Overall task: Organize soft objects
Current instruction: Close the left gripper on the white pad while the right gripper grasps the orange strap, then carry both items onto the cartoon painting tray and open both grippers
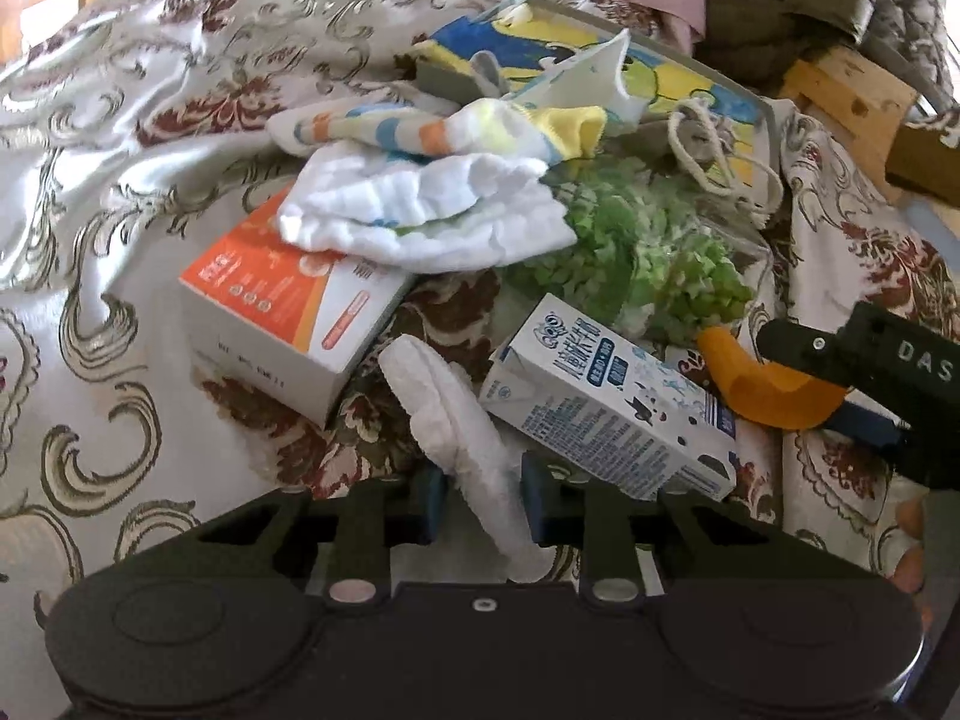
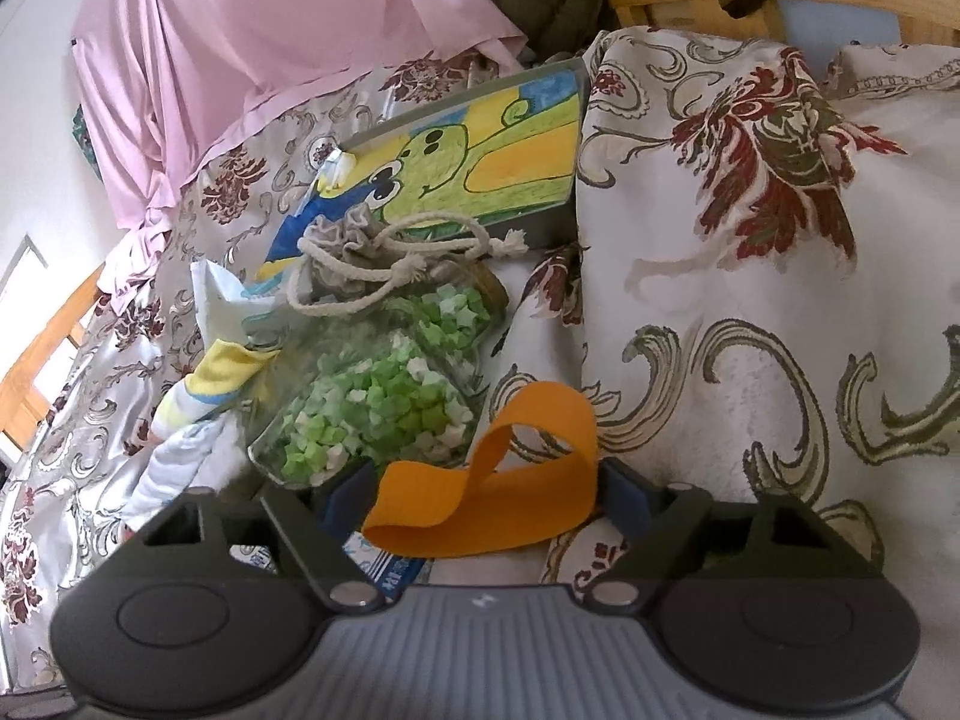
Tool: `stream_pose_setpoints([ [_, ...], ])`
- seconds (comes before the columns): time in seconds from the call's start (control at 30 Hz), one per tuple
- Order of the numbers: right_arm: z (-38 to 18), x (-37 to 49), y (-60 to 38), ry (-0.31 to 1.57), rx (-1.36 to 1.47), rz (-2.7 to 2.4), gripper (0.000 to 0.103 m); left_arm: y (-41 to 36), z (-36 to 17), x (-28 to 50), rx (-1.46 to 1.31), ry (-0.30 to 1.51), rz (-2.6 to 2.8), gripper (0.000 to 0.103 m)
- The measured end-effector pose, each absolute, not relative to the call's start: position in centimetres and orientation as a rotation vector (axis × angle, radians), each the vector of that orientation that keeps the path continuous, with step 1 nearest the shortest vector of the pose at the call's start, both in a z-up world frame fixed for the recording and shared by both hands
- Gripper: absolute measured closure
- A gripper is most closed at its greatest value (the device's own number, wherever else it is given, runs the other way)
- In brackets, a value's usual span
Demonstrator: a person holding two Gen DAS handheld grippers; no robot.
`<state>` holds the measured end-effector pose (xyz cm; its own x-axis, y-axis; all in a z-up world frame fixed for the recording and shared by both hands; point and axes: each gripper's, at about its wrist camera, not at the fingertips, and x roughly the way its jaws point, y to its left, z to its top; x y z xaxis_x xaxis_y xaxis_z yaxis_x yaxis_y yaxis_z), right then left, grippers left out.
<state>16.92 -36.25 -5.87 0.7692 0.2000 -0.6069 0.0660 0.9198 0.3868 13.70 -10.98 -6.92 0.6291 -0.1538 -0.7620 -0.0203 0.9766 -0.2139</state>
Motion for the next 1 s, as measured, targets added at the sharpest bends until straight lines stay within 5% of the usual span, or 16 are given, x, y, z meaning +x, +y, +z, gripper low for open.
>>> stream_pose_setpoints([
  [0.17, -6.2, 17.0, -36.7, 0.703, 0.417, 0.054, 0.048, -11.5, -6.7, 13.1, -0.163, 0.856, -0.084, 0.078],
  [0.47, -7.0, 17.7, -35.5, 0.738, 0.337, 0.030, 0.050, -11.6, -6.6, 12.1, -0.126, 0.814, -0.097, 0.084],
  [0.53, -6.8, 17.6, -35.0, 0.731, 0.288, 0.018, 0.069, -11.5, -6.5, 11.9, -0.118, 0.806, -0.093, 0.086],
  [0.63, -6.1, 17.1, -34.7, 0.706, 0.250, 0.008, 0.083, -11.5, -6.1, 11.3, -0.089, 0.790, -0.078, 0.091],
  [1.0, -3.0, 14.6, -33.3, 0.565, 0.159, 0.084, 0.090, -11.1, -3.3, 8.9, -0.116, 0.701, -0.110, 0.092],
])
